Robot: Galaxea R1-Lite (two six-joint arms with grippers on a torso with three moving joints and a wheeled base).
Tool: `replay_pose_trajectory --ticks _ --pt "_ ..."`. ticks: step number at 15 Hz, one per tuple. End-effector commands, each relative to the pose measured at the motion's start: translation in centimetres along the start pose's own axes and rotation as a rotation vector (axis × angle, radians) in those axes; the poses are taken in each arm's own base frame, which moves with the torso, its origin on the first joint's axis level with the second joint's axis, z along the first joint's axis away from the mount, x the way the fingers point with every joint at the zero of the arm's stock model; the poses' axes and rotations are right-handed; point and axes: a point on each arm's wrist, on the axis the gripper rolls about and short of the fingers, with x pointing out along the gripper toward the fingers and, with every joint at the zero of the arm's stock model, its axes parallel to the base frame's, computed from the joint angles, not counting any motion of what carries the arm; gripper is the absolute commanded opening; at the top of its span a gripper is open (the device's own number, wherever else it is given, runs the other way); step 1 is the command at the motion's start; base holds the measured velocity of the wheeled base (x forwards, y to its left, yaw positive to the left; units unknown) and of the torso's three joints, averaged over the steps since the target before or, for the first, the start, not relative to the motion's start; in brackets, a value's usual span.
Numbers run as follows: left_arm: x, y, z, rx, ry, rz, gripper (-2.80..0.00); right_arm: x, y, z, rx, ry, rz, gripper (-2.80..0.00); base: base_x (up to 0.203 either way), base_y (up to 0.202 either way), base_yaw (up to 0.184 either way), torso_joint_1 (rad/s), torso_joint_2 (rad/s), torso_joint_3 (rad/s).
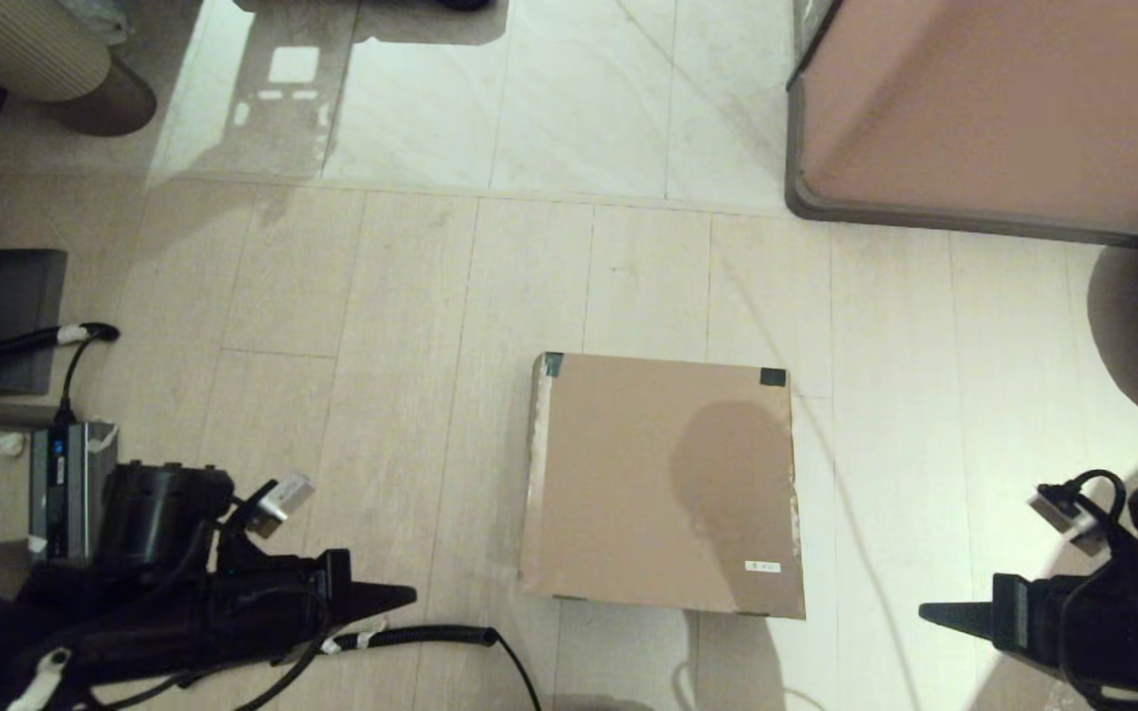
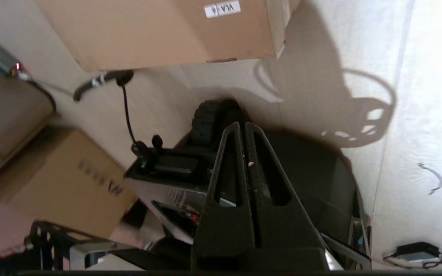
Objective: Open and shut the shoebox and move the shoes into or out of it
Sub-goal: Open the shoe box
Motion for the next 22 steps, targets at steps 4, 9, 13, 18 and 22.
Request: replay_pose_trajectory --ticks 4,9,13,18,22 --pt "5.3 1.6 1.3 -0.042 0.096 0.018 -2.8 6.3 -3.9 0.5 0.067 0.116 0.0 -2.8 0.0 0.0 0.0 0.0 0.0 0.0" --pt "9.1 1.7 1.6 0.02 0.078 0.003 -2.8 9.0 -6.2 1.5 0.054 0.046 0.004 -2.8 0.0 0.0 0.0 0.0 0.0 0.0" --pt "12.1 1.9 2.9 0.058 -0.02 0.05 -2.8 10.9 -7.0 2.8 0.052 0.028 -0.003 -2.8 0.0 0.0 0.0 0.0 0.0 0.0" --pt "16.0 1.4 3.6 0.113 -0.154 0.167 -2.8 14.0 -7.8 3.9 0.034 -0.011 -0.059 -2.8 0.0 0.0 0.0 0.0 0.0 0.0" --pt "17.7 0.6 3.6 0.142 -0.187 0.183 -2.8 16.8 -6.9 3.6 0.035 -0.051 -0.066 -2.8 0.0 0.0 0.0 0.0 0.0 0.0"
